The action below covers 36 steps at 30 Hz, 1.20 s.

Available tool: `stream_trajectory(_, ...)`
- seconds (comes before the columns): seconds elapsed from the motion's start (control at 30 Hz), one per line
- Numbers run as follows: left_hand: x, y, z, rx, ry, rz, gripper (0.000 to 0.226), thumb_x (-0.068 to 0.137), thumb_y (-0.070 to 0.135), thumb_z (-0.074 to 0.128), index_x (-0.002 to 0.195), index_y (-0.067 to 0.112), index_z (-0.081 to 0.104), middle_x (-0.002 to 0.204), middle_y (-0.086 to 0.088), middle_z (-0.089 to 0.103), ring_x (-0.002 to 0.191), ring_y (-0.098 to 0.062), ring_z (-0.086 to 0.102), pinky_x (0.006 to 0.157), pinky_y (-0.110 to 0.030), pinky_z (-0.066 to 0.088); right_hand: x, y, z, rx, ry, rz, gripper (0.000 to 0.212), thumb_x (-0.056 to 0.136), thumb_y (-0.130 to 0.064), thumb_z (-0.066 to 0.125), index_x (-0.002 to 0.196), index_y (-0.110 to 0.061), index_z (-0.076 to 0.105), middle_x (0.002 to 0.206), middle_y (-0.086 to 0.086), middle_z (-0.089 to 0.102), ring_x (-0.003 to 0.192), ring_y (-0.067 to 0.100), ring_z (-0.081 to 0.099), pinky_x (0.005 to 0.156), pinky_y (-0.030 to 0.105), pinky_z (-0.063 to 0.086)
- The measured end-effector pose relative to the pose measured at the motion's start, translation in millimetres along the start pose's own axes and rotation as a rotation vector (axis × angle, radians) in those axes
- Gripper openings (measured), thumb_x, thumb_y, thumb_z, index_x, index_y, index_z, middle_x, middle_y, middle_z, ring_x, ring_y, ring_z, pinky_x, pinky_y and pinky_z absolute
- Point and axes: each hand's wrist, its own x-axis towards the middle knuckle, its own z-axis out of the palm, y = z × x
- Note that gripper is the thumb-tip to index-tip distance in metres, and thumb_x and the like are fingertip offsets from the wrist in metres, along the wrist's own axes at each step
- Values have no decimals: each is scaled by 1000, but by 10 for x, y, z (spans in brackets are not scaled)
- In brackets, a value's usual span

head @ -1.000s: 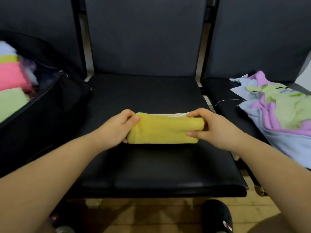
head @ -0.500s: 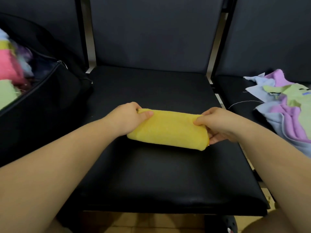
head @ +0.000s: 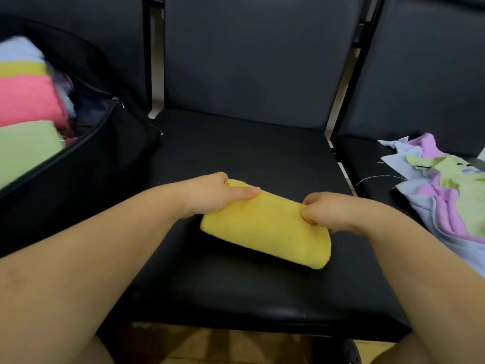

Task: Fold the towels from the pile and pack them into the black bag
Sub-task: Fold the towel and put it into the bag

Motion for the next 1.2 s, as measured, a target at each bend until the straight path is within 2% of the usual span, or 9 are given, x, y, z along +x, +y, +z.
stream_trajectory(0.07, -88, -5, -15, -147, -18, 66, 69, 76, 63, 62, 130, 23, 46, 125, 3, 54, 113, -17, 53, 95, -34, 45, -101, -52, 2, -16, 12, -87, 34, 87, -22, 45, 120, -21, 51, 115, 2, 54, 107, 21, 53, 84, 33, 43)
stream_trajectory(0.2, -292, -12, -63, -203, 1, 305, 40, 72, 53, 73, 94, 28, 51, 92, 8, 58, 85, -10, 57, 69, -27, 45, -345, -269, 106, 126, 3, -379, 79, 67, -57, 63, 139, -47, 33, 131, -18, 47, 117, 6, 49, 97, 30, 43)
stream_trajectory(0.37, -527, -68, -171, -231, 208, 521, 33, 72, 40, 78, 81, 24, 50, 72, 13, 49, 64, -1, 45, 57, -18, 38, -366, -523, 418, 146, 228, -467, 62, 64, -70, 68, 113, -34, 53, 102, -12, 65, 92, 5, 63, 84, 36, 55)
stream_trajectory(0.6, -719, -292, -404, -246, 411, 558, 26, 76, 46, 71, 79, 23, 58, 72, 12, 54, 67, -1, 49, 64, -21, 40, -458, -856, 564, 211, 161, -532, 75, 60, -91, 45, 103, -31, 62, 96, -9, 71, 86, 6, 68, 85, 39, 55)
stream_trajectory(0.77, -922, -496, -701, -271, 635, 539, 22, 78, 49, 66, 74, 28, 60, 65, 13, 54, 63, 2, 49, 58, -13, 37, -592, -1301, 498, 39, 215, -627, 67, 68, -80, 27, 101, -31, 60, 92, -7, 69, 83, 7, 66, 81, 36, 55)
stream_trajectory(0.87, -1094, -651, -917, -457, 750, 518, 22, 75, 46, 74, 78, 27, 64, 71, 15, 60, 68, 5, 53, 63, -9, 40, -689, -1685, 394, -159, 309, -728, 75, 73, -84, 20, 95, -24, 59, 83, -4, 67, 74, 9, 64, 73, 37, 54)
stream_trajectory(1.0, -1350, -931, -1236, -735, 770, 397, 44, 64, 57, 77, 96, 31, 63, 95, 8, 66, 85, -4, 61, 68, -15, 46, -758, -2226, 291, -336, 409, -835, 80, 70, -80, 15, 93, -17, 58, 80, -2, 65, 73, 11, 61, 71, 35, 50)
stream_trajectory(1.07, -1465, -1059, -1385, -846, 716, 357, 43, 68, 55, 73, 98, 24, 65, 92, 4, 69, 85, -10, 65, 67, -17, 51, -772, -2463, 254, -295, 424, -859, 79, 72, -78, 17, 97, -16, 60, 84, -2, 66, 76, 11, 62, 72, 35, 51)
stream_trajectory(1.2, -1585, -1171, -1709, -985, 655, 320, 59, 62, 58, 70, 103, 15, 68, 101, -3, 73, 97, -19, 68, 85, -41, 56, -773, -2884, 236, -226, 343, -860, 77, 73, -76, 21, 109, -20, 60, 97, -3, 68, 85, 11, 64, 79, 36, 53)
